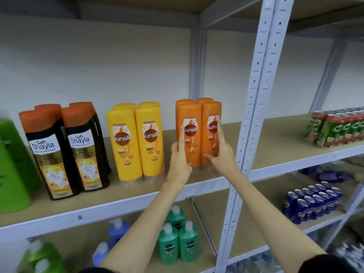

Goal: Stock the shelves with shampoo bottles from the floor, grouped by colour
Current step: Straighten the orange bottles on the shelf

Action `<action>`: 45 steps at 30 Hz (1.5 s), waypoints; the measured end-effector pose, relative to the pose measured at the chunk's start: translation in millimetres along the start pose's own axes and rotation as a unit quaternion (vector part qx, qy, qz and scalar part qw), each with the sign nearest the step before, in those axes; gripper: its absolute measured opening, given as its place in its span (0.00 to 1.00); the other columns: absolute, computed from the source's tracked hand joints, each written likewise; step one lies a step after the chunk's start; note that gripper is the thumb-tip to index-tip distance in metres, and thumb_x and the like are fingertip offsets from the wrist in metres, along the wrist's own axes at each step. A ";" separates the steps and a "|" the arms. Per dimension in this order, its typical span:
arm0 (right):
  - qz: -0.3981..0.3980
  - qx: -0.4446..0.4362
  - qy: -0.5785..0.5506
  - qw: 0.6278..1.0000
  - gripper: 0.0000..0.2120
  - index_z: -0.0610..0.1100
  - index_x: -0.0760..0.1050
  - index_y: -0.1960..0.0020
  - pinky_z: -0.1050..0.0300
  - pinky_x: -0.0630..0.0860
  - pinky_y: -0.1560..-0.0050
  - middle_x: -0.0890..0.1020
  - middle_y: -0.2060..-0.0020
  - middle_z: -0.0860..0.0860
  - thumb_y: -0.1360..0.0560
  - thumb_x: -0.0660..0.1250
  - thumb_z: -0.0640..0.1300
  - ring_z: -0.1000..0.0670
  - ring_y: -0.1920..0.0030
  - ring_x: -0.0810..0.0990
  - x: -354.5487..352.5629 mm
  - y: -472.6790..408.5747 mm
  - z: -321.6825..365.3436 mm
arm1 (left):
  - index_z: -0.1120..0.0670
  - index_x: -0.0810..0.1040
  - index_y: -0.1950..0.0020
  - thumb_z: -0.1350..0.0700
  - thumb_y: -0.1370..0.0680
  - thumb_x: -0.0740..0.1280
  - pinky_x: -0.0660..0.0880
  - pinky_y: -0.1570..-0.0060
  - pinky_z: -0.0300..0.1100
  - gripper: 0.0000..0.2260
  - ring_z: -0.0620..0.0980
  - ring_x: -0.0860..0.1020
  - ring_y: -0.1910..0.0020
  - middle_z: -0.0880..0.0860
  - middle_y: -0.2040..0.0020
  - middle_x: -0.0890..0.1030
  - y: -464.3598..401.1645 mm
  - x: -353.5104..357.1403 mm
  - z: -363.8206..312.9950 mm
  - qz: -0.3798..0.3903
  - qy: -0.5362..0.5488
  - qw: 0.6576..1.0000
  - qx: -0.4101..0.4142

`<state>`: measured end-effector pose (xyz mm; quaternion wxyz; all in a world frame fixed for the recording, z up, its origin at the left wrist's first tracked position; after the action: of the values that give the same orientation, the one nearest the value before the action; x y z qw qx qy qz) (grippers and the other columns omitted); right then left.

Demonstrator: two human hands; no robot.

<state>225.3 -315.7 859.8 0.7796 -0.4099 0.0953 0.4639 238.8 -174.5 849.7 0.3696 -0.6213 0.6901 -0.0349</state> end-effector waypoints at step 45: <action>0.046 -0.001 -0.178 0.983 0.40 0.64 0.35 0.28 0.44 0.68 0.33 0.57 0.26 0.53 0.23 0.63 0.49 0.49 0.29 0.63 12.8 -16.0 -25.9 | 0.47 0.48 0.26 0.58 0.28 0.72 0.68 0.34 0.56 0.40 0.52 0.64 0.29 0.53 0.28 0.63 -24.6 13.9 11.0 -0.063 0.081 0.994 -0.033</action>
<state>251.2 -330.1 845.1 0.7613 -0.3173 -0.0264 0.5649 266.0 -187.7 847.7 0.2888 -0.6707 0.6779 -0.0849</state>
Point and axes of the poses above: each hand's wrist, its own y-axis away from the middle knuckle, its own x-axis out of the palm, z = x × y, the point moved 4 cm from there along -y, towards the middle knuckle
